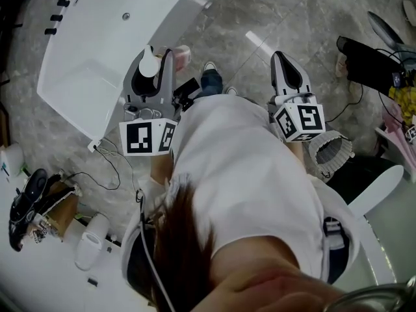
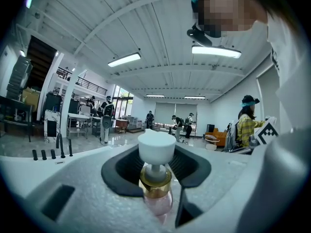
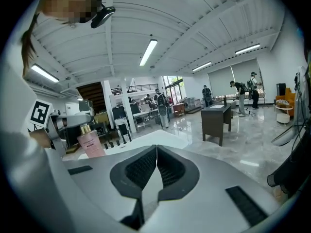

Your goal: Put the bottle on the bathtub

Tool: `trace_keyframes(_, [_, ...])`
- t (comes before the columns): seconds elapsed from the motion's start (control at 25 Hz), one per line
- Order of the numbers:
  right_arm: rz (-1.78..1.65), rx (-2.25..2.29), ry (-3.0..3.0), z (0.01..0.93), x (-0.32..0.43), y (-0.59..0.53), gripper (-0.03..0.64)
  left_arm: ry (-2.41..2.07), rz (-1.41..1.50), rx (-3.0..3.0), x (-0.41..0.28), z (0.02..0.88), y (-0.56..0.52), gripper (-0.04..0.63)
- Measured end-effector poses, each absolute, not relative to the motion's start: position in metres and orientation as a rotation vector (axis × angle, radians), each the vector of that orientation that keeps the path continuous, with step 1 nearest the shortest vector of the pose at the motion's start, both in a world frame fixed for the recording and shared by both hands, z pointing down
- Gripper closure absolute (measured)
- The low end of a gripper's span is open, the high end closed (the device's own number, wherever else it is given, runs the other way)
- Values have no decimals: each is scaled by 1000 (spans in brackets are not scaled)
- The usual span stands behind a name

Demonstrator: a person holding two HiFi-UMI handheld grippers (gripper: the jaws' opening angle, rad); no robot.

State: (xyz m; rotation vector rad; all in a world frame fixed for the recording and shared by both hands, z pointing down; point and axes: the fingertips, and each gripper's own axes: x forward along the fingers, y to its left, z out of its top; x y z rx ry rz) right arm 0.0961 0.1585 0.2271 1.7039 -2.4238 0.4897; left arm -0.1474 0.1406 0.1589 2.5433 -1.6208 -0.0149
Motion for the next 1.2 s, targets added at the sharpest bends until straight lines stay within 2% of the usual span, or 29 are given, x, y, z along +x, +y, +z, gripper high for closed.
trace_keyframes(0.32, [490,1756,-2381,227,79,125,604,-1609,5,2547,-174,165,96,434])
trace_keyframes(0.8, [551,1670,-2374,242,81,76,604,-1624,19,2479,-166,177,56,434])
trace_keyframes(1.2, [524,1522,-2465,241,115,-39,604,-1810,1,2374,-140,176,-33,434])
